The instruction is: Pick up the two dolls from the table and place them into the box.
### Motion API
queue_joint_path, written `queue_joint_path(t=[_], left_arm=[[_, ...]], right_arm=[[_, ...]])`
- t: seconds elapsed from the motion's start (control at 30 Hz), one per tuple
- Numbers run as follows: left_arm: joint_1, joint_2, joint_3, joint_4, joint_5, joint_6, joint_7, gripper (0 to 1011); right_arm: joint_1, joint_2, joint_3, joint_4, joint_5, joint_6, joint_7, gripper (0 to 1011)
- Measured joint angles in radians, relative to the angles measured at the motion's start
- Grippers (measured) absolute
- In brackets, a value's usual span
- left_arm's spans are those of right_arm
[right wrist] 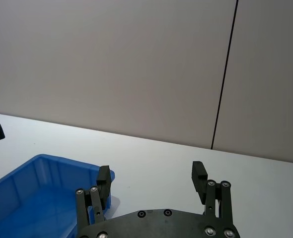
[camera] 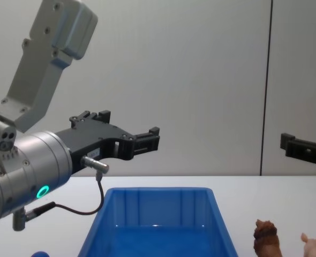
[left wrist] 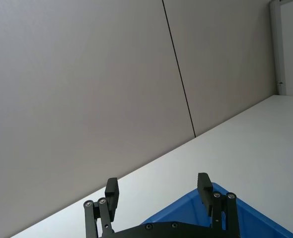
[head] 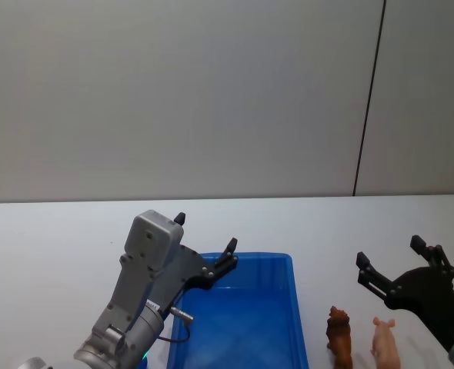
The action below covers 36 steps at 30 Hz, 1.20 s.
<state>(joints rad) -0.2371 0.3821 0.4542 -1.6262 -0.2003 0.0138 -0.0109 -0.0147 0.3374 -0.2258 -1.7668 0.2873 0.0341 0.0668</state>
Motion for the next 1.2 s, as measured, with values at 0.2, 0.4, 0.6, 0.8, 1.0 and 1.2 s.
queue_joint_path(t=[0.2, 0.4, 0.6, 0.8, 1.0, 1.2], left_arm=[[0.0, 0.0, 0.0, 0.0, 0.0, 0.0, 0.0, 1001], [0.0, 0.0, 0.0, 0.0, 0.0, 0.0, 0.0, 1001], [0.0, 0.0, 0.0, 0.0, 0.0, 0.0, 0.0, 1001], [0.0, 0.0, 0.0, 0.0, 0.0, 0.0, 0.0, 1001], [0.0, 0.0, 0.0, 0.0, 0.0, 0.0, 0.0, 1001], [0.0, 0.0, 0.0, 0.0, 0.0, 0.0, 0.0, 1001]], right_arm=[[0.0, 0.0, 0.0, 0.0, 0.0, 0.0, 0.0, 1001], [0.0, 0.0, 0.0, 0.0, 0.0, 0.0, 0.0, 1001], [0.0, 0.0, 0.0, 0.0, 0.0, 0.0, 0.0, 1001], [0.0, 0.0, 0.0, 0.0, 0.0, 0.0, 0.0, 1001], [0.0, 0.0, 0.0, 0.0, 0.0, 0.0, 0.0, 1001], [0.0, 0.0, 0.0, 0.0, 0.0, 0.0, 0.0, 1001]])
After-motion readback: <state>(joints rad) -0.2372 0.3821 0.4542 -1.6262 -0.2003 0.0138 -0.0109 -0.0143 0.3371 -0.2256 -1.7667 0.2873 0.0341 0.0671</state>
